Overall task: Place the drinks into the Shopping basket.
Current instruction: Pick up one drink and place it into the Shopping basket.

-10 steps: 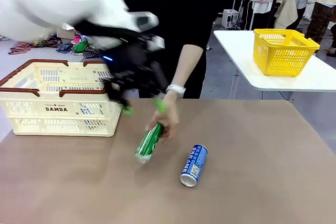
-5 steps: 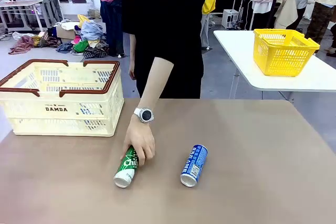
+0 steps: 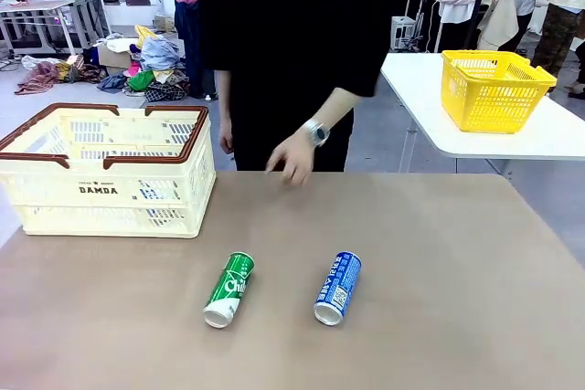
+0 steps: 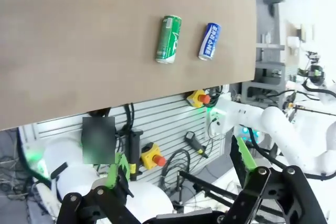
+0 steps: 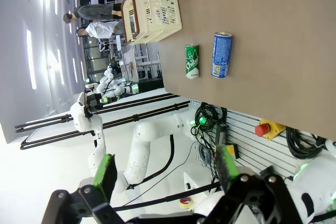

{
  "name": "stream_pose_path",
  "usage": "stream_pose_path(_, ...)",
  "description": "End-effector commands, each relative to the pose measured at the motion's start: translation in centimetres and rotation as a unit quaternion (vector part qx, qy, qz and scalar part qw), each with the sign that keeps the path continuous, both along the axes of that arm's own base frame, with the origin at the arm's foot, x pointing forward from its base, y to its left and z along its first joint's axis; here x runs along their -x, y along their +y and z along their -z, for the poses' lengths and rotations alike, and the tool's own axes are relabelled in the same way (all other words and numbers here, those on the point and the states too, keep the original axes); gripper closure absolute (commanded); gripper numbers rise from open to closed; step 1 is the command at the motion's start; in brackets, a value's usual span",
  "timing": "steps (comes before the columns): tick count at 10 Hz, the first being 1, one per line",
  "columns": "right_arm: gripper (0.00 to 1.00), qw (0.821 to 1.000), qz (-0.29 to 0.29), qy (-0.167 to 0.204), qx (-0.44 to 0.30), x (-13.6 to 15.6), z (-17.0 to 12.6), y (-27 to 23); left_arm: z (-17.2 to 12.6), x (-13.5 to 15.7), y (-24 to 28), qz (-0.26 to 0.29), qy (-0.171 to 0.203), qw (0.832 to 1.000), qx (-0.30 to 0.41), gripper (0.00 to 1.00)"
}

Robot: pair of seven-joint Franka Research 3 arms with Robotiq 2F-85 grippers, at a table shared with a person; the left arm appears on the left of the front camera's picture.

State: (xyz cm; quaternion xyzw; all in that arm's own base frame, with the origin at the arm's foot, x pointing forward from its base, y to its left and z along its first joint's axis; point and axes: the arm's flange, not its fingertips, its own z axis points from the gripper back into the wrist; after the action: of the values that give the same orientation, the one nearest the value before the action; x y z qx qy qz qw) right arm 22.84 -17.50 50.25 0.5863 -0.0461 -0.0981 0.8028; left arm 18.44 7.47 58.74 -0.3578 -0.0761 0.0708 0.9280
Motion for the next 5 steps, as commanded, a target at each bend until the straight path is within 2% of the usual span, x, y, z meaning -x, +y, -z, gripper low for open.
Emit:
stream_pose_path(1, 0.0, 1.0, -0.007, -0.006, 0.005, 0.3, 0.0, -0.3, 0.3, 0.5, 0.1, 0.005, -0.012, 1.0, 0.006, 0.0)
stream_pose_path(3, 0.0, 1.0, -0.007, -0.006, 0.005, 0.3, 0.0, -0.3, -0.2, -0.1, -0.3, 0.016, -0.018, 1.0, -0.001, 0.0)
stream_pose_path(5, 0.0, 1.0, -0.007, -0.006, 0.005, 0.3, 0.0, -0.3, -2.8, -1.9, -2.7, 0.05, -0.024, 0.998, -0.004, 0.0)
